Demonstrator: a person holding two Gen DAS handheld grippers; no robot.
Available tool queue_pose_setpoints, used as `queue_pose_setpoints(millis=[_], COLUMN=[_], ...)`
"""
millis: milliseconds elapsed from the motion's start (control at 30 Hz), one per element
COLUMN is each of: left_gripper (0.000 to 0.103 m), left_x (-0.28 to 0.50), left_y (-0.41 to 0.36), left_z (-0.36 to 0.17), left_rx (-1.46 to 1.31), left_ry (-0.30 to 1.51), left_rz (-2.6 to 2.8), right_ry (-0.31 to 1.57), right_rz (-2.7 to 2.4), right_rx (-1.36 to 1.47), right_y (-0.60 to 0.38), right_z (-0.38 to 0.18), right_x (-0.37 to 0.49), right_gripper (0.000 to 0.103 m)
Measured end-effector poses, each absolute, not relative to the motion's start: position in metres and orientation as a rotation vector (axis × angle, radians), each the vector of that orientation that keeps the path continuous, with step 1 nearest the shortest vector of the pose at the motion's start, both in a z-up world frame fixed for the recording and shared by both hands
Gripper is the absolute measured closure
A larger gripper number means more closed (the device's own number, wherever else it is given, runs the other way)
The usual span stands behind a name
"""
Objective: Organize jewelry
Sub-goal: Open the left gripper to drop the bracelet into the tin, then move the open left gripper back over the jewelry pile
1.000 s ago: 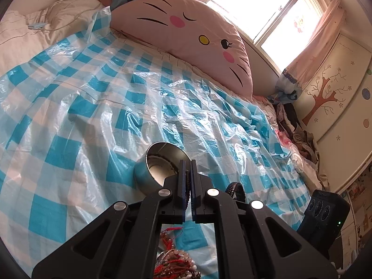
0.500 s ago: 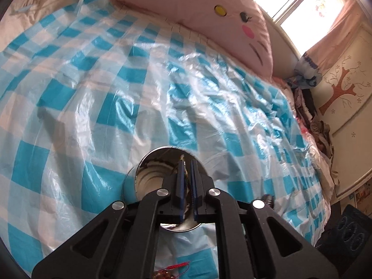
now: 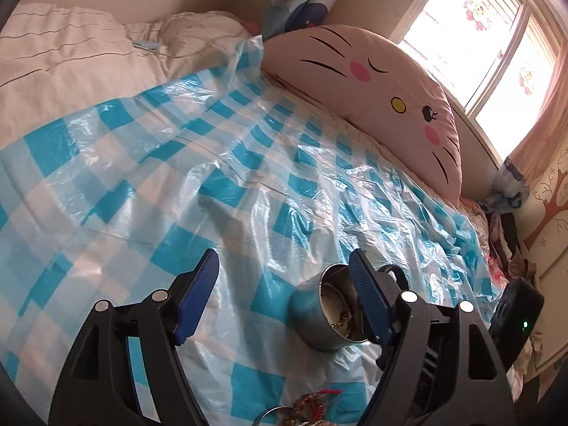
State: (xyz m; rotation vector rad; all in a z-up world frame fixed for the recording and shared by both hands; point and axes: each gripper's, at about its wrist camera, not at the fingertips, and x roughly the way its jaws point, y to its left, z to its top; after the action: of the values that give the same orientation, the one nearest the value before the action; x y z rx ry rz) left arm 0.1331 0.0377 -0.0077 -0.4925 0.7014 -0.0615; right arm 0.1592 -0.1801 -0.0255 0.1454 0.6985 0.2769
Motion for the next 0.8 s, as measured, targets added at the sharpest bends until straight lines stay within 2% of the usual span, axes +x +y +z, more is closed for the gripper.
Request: queue_pose_setpoints(millis=[200, 333, 567, 800], left_gripper=[0.03, 0.03, 0.03, 0.029], left_x=[0.136, 0.137, 0.122, 0.099], left_y=[0.041, 0.041, 0.03, 0.014], left_z=[-0.018, -0.022, -0.023, -0.031], left_rx=[-0.49, -0.492, -0.418, -0.324], left_ry=[0.736, 0.749, 0.78, 0.85], left_rz=[-0.056, -0.048, -0.052, -0.133], right_ry=[0.754, 0.741, 0.658, 0.681], right_rz=[0.255, 0.222, 0.158, 0.113], right_rx=[0.095, 0.106, 0.222, 0.294], right_y=[-0.168, -0.175, -0.212, -0.235], right_z=[-0.044, -0.043, -0.013, -0.023], right_x=[0.183, 0.177, 0.123, 0.062], right_gripper=[0.029, 0.019, 0.016, 0.016])
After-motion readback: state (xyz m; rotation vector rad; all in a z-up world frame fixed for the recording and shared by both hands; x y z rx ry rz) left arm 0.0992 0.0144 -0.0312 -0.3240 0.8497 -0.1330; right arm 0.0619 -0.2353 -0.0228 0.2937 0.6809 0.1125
